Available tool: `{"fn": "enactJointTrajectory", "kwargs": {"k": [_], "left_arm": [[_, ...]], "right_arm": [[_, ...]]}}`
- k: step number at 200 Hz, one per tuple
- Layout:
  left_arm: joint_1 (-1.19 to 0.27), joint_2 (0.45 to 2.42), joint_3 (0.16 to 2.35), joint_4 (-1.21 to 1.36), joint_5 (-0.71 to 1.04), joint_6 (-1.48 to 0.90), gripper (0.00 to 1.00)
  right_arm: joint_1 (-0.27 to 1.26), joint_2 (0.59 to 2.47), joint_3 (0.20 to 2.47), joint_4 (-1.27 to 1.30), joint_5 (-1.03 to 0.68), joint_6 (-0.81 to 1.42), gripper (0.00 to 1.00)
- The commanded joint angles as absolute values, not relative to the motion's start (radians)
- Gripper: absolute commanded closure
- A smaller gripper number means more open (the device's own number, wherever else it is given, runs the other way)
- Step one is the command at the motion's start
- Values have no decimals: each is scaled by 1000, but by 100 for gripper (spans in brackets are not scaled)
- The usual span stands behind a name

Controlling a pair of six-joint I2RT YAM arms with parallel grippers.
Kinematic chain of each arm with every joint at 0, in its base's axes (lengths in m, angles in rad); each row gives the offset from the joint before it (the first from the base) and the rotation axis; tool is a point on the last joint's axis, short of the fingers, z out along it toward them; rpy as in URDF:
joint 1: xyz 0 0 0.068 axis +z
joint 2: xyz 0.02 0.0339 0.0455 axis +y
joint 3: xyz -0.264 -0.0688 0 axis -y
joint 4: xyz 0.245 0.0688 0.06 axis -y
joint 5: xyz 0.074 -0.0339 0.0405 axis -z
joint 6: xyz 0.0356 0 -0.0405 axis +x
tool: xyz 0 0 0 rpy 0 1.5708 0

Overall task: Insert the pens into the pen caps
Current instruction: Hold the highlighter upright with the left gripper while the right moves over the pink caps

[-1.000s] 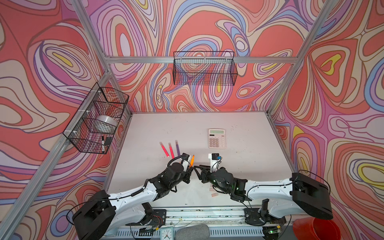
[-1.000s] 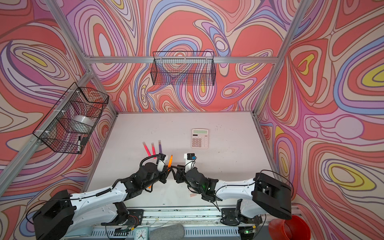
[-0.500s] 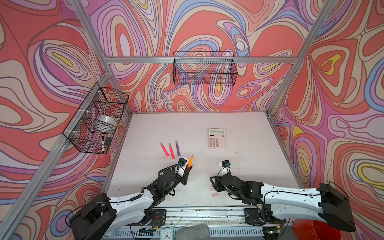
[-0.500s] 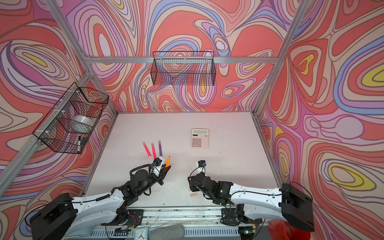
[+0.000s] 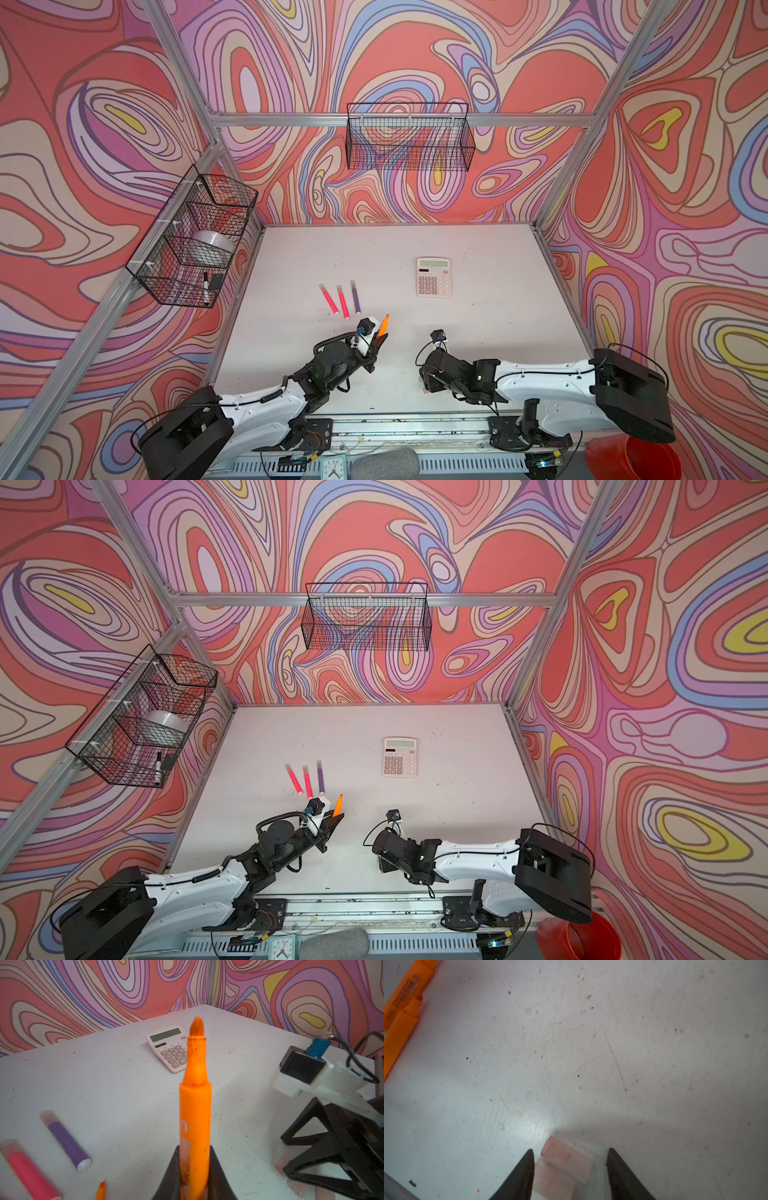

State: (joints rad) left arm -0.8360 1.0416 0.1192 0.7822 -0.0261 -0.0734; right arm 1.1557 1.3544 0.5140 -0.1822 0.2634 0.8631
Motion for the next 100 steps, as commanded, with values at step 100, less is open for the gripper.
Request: {"fn": "enactJointTrajectory", "kwargs": {"k": [100], "left_arm": [[-833, 1012, 101, 820, -33, -44, 100]], "right_arm": [[1249, 1559, 722, -368, 386, 868, 50]]}}
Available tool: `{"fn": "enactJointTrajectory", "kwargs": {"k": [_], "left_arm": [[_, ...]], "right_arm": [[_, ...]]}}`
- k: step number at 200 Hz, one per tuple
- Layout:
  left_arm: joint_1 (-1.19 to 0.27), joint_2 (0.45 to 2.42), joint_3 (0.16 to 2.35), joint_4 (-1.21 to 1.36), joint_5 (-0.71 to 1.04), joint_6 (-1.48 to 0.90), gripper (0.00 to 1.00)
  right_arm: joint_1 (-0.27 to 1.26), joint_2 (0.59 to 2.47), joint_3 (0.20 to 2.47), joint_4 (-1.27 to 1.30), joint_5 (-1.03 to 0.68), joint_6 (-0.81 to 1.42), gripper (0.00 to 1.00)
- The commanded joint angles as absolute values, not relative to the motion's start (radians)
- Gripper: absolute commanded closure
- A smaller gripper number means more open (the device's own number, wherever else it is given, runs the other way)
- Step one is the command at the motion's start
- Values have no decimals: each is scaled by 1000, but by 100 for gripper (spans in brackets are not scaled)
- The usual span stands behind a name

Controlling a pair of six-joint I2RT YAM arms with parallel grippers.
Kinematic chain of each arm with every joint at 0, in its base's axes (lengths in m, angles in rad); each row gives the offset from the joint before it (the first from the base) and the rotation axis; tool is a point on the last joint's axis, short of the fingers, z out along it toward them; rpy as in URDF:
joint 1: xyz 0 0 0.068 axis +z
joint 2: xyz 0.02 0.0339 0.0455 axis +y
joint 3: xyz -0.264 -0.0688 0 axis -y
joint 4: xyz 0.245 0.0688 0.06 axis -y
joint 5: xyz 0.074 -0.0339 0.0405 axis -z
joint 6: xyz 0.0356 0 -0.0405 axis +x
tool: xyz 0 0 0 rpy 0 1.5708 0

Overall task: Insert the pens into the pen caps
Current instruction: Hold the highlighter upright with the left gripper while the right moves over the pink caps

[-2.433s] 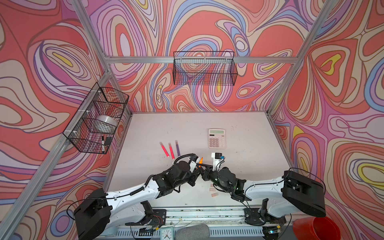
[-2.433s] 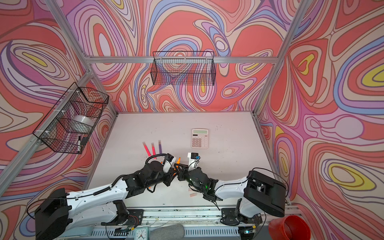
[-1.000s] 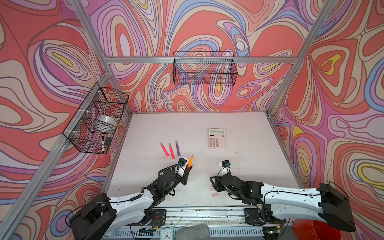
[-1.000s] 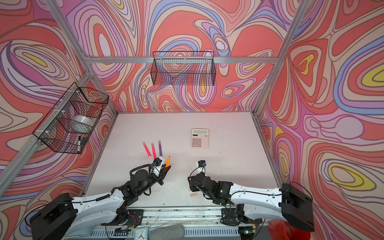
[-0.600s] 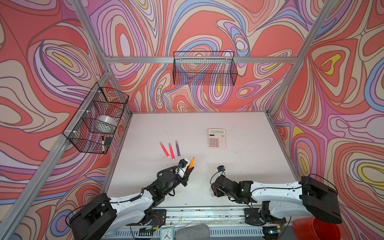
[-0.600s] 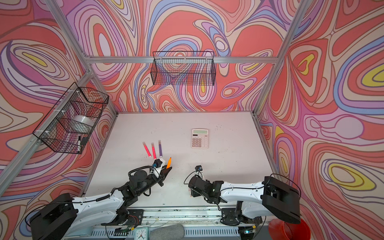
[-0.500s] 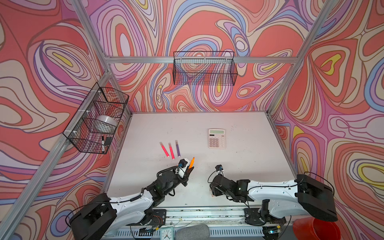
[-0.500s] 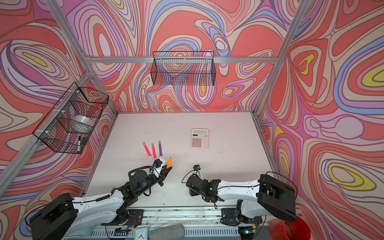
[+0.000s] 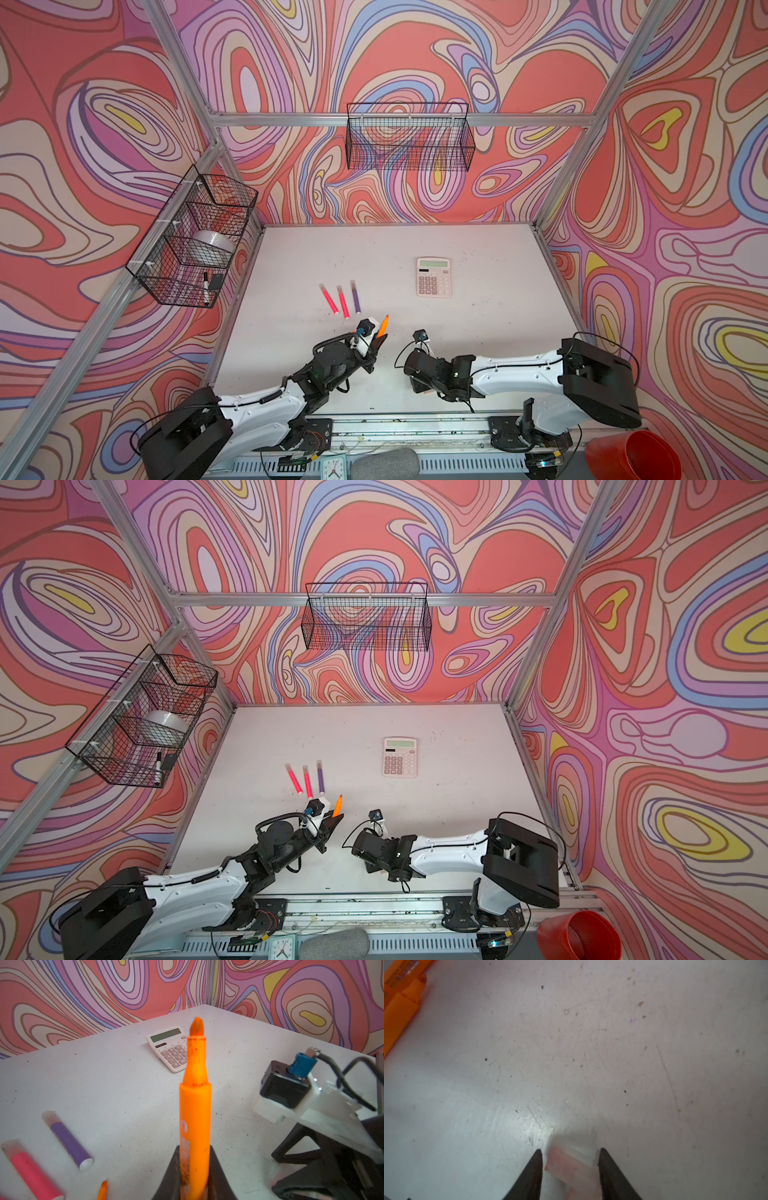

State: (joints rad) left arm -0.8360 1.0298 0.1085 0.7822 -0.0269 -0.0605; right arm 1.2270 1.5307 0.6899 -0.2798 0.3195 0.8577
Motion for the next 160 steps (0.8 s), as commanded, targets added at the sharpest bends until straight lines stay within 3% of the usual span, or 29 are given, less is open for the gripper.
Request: {"fn": "enactJointTrajectory", "kwargs": {"k": [1, 73, 137, 160], "left_arm": [[-833, 1012, 101, 819, -33, -43, 100], [-833, 997, 100, 813, -32, -47, 100], [-834, 996, 92, 819, -35, -48, 100], [-833, 994, 89, 818, -36, -47, 100]], "right_arm": [[1250, 1560, 724, -369, 387, 868, 50], [1300, 1550, 755, -482, 455, 885, 46], [1331, 1402, 714, -526, 451, 878, 34], [1355, 1347, 677, -540, 405, 895, 34]]}}
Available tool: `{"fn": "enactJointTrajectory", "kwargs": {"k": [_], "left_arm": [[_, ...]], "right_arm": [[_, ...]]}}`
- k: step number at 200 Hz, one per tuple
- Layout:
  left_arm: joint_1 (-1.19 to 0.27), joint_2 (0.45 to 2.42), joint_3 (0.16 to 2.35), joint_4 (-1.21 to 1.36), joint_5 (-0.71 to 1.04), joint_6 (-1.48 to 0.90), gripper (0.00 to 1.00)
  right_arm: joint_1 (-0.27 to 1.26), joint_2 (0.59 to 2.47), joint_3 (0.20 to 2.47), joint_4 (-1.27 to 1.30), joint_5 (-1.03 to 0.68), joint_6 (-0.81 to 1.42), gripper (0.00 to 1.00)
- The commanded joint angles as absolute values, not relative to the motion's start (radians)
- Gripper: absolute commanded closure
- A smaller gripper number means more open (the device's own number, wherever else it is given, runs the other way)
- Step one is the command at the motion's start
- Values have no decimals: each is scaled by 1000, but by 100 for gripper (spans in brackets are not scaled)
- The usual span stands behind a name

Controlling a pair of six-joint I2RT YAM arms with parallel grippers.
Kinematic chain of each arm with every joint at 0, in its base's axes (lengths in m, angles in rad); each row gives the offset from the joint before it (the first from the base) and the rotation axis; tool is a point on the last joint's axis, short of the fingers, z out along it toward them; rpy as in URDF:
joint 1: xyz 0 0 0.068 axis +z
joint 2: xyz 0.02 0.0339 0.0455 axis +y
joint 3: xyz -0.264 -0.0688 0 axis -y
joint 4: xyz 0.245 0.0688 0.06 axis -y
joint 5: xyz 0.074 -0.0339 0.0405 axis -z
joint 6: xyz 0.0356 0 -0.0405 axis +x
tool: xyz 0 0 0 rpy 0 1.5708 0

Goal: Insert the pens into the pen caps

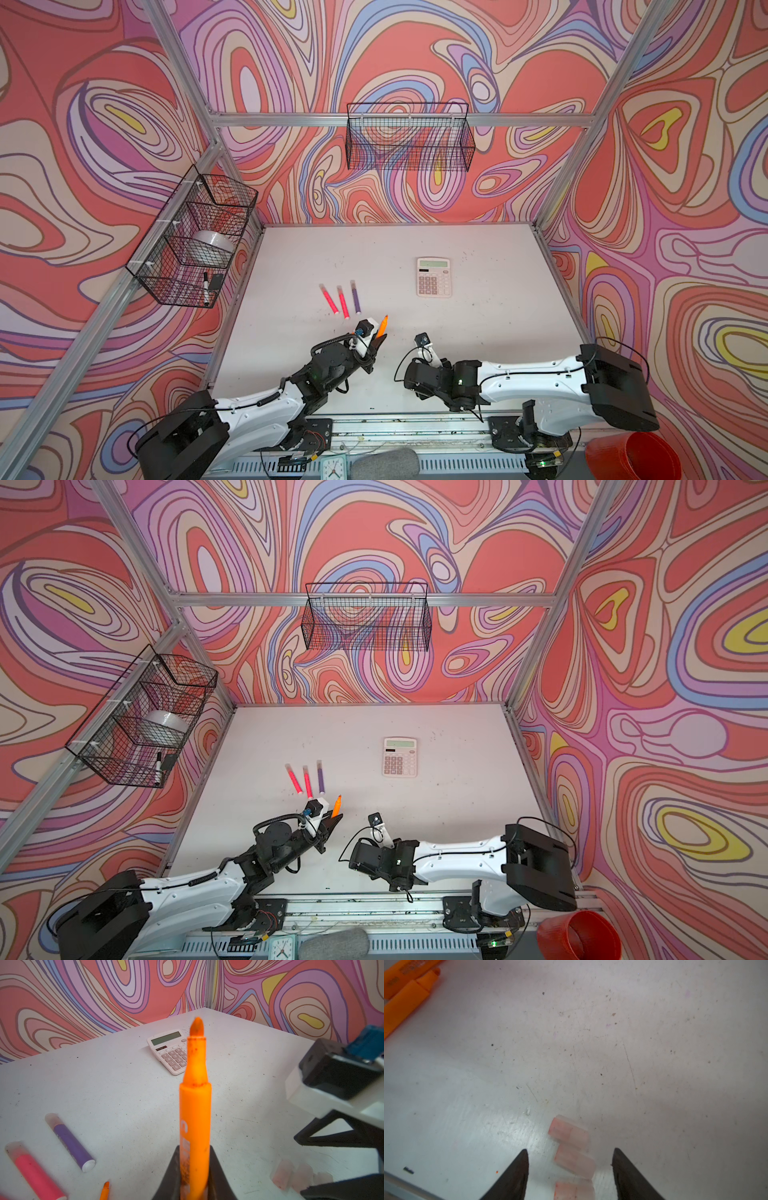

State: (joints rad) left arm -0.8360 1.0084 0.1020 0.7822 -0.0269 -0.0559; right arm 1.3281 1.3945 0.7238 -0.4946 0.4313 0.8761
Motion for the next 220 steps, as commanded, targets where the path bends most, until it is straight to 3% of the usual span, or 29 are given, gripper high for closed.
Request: {"fn": "enactJointTrajectory", "kwargs": {"k": [1, 63, 86, 220], "left_arm": [[-833, 994, 89, 818, -35, -47, 100], [-833, 982, 94, 801, -32, -53, 100], [-833, 964, 94, 785, -34, -54, 100], [-834, 891, 93, 727, -41, -52, 100]], "right_arm": [[1356, 1345, 676, -542, 402, 896, 34], [1469, 1267, 639, -643, 347, 1040, 70], [1479, 1332, 644, -654, 333, 1070, 76], [1402, 1479, 624, -497, 373, 1056, 80]]}}
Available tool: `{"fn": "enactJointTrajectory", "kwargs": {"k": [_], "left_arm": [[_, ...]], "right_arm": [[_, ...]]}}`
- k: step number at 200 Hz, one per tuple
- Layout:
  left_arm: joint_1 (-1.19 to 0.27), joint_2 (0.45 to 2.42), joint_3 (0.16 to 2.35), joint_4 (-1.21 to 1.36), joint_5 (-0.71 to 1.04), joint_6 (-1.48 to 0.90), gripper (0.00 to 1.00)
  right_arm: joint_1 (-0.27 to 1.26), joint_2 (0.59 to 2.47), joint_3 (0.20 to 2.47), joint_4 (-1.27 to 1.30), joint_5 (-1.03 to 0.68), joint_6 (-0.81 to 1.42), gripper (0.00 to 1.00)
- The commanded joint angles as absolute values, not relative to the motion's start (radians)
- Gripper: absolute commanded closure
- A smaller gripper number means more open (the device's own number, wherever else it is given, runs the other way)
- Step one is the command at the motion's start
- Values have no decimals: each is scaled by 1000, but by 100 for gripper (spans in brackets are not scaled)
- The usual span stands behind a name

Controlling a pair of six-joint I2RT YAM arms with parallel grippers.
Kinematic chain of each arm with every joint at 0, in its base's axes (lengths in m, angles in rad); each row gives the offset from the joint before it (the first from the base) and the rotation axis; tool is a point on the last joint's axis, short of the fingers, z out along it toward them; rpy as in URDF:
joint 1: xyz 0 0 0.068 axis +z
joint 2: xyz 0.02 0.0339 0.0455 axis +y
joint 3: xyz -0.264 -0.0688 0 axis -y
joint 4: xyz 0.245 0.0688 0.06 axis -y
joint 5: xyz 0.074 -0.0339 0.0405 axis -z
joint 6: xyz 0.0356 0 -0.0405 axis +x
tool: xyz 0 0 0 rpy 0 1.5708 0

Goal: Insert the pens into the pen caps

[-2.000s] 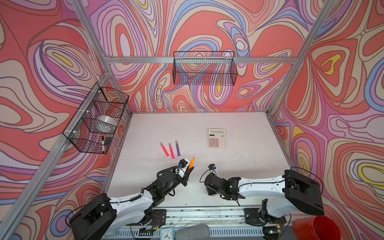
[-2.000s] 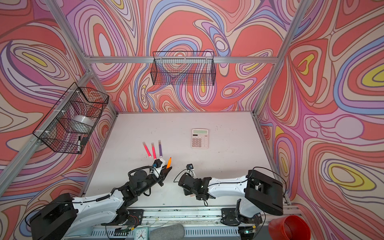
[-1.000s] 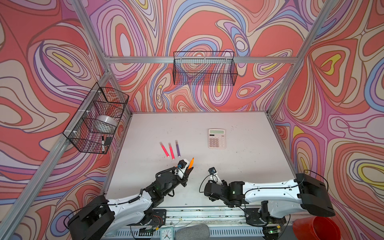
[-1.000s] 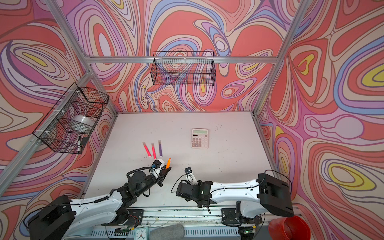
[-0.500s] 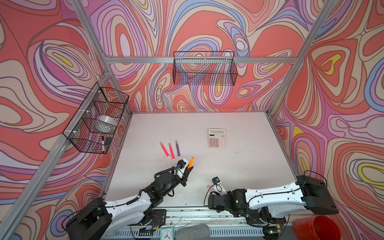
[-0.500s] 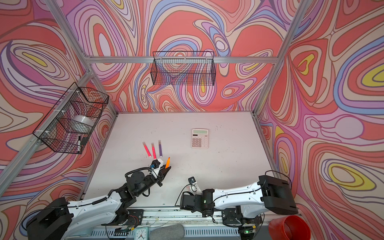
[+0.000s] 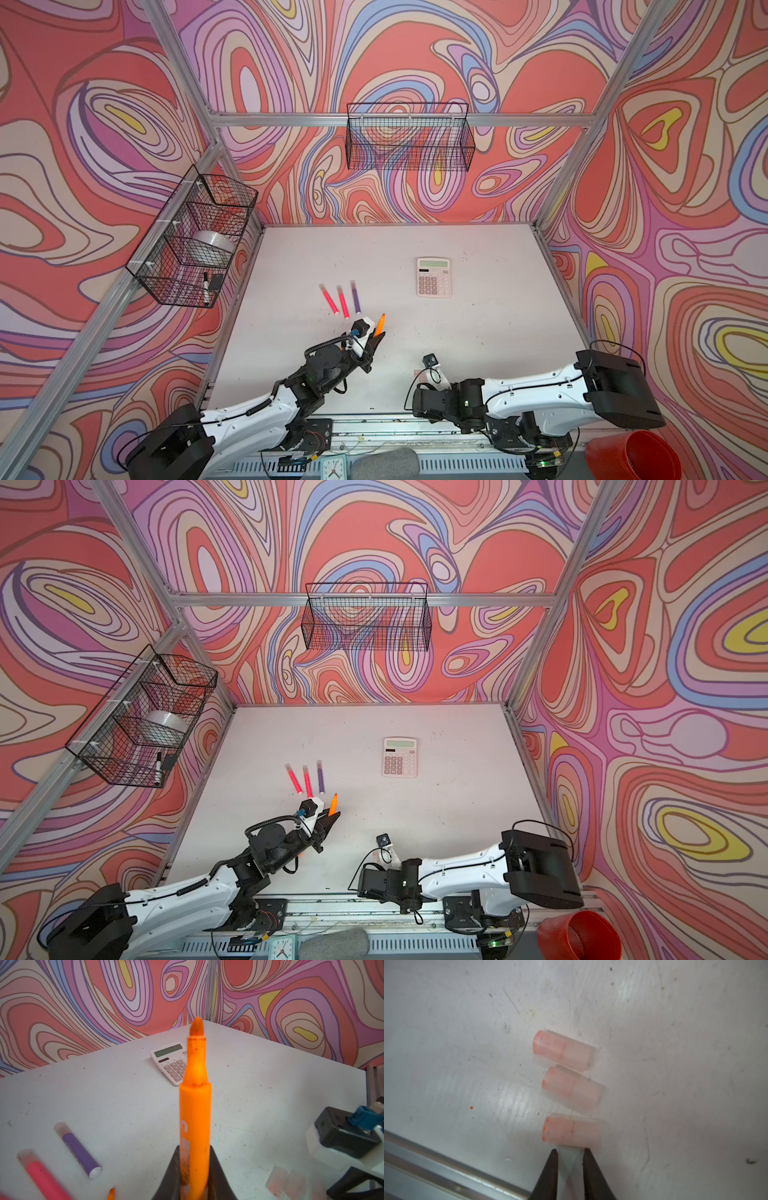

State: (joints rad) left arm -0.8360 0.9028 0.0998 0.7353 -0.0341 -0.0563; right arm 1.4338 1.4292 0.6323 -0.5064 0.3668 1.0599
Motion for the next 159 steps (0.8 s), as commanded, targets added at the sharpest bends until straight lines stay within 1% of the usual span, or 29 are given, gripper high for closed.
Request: {"fn": "enactJointTrajectory", "kwargs": {"k": [1, 28, 83, 159], "left_arm": [[-833, 891, 93, 727, -42, -51, 100], [-833, 891, 88, 730, -42, -53, 100], [-833, 889, 83, 738, -44, -46, 100], [-833, 864, 78, 723, -52, -40, 100]], "right_arm": [[1401, 1480, 623, -496, 374, 1057, 80], [1344, 1498, 609, -465, 352, 1045, 80], [1281, 1528, 636, -427, 356, 991, 78], [1143, 1646, 667, -276, 361, 859, 77]]}}
